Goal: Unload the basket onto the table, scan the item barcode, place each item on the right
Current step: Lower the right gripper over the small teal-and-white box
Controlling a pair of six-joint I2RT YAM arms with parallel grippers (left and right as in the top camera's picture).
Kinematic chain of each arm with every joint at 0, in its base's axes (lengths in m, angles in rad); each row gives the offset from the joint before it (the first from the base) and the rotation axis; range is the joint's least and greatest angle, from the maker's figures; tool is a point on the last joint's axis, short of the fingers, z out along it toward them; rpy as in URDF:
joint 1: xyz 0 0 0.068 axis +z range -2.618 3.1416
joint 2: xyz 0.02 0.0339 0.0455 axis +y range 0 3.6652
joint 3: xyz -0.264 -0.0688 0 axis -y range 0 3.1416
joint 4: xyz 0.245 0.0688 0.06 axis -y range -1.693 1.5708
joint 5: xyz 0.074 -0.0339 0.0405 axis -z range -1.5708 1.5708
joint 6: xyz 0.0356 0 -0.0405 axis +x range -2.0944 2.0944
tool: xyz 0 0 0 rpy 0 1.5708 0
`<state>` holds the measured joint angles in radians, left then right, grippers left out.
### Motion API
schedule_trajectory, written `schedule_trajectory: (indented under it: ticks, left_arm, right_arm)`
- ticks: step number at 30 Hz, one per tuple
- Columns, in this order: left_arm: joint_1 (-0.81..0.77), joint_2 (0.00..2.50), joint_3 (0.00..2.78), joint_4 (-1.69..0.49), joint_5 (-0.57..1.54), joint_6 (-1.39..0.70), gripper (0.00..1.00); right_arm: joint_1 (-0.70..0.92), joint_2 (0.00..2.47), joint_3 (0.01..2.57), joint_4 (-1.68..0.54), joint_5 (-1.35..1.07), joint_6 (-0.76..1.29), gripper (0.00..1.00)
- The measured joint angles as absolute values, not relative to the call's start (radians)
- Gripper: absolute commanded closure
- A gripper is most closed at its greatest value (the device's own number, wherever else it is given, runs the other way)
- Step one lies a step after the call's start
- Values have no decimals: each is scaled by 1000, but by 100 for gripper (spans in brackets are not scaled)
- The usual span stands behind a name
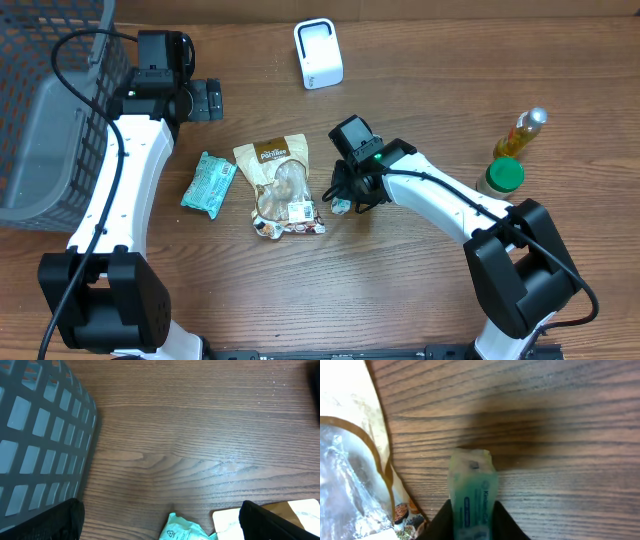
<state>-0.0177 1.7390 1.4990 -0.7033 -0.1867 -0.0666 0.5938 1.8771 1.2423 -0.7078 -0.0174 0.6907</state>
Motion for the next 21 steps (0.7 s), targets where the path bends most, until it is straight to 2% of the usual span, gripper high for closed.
schedule_trajectory:
  ticks: [10,21]
  left_arm:
    - [-18,1739,1499,-703,-187,-67,0]
    - [-18,1739,1499,-703,-187,-67,0]
  right_arm:
    - [549,1877,1294,-824,-9,594,82]
    - [506,1877,1375,-962,172,495,82]
